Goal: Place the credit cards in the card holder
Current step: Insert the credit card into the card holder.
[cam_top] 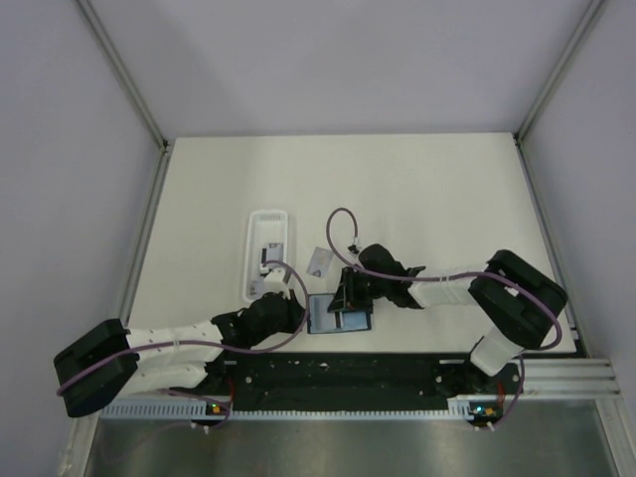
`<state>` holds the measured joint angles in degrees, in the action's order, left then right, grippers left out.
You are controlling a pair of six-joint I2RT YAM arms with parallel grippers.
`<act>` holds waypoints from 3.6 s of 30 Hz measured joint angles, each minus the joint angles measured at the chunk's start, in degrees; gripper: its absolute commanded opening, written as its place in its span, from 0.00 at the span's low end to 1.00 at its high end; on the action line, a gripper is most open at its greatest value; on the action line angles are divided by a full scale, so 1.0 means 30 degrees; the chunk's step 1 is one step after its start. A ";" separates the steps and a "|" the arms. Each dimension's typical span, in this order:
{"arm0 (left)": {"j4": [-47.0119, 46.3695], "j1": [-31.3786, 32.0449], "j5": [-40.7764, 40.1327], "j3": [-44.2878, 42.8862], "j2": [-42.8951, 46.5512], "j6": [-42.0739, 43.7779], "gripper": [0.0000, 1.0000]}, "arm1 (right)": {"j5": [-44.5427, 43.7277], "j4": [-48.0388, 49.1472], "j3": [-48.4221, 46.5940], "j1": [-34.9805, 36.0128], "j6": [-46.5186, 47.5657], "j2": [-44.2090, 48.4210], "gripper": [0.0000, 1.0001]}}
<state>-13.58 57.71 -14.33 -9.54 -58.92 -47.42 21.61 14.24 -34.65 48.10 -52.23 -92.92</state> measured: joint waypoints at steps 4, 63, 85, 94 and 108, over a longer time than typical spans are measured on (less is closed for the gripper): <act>0.0000 0.0000 0.0080 0.0000 0.0000 0.0000 0.07 | -0.0925 -0.2783 -0.1107 0.0605 0.0809 0.0882 0.44; -0.0291 -0.0015 0.0663 -0.0321 -0.0641 0.0386 0.07 | -0.7635 -1.0142 -0.4320 0.2710 0.2863 0.4313 0.39; -0.2798 0.0073 0.4830 -0.5013 -0.8109 0.0918 0.08 | -1.0171 -1.2458 -0.1333 0.0787 0.2703 0.9792 0.43; -0.0539 0.0138 0.3650 -0.4983 -0.3956 0.0947 0.39 | -0.9712 -1.2473 -0.1035 -0.0095 0.3395 0.9981 0.44; 0.7308 -0.0226 -0.1362 -0.4422 0.6870 0.1348 0.47 | -0.5537 -0.9704 -0.8728 -0.1311 0.6273 -0.0073 0.33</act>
<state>8.34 57.04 -18.41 -22.81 -38.30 -43.38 4.99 -14.87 -60.84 44.16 -33.41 -93.14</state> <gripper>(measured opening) 0.478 0.352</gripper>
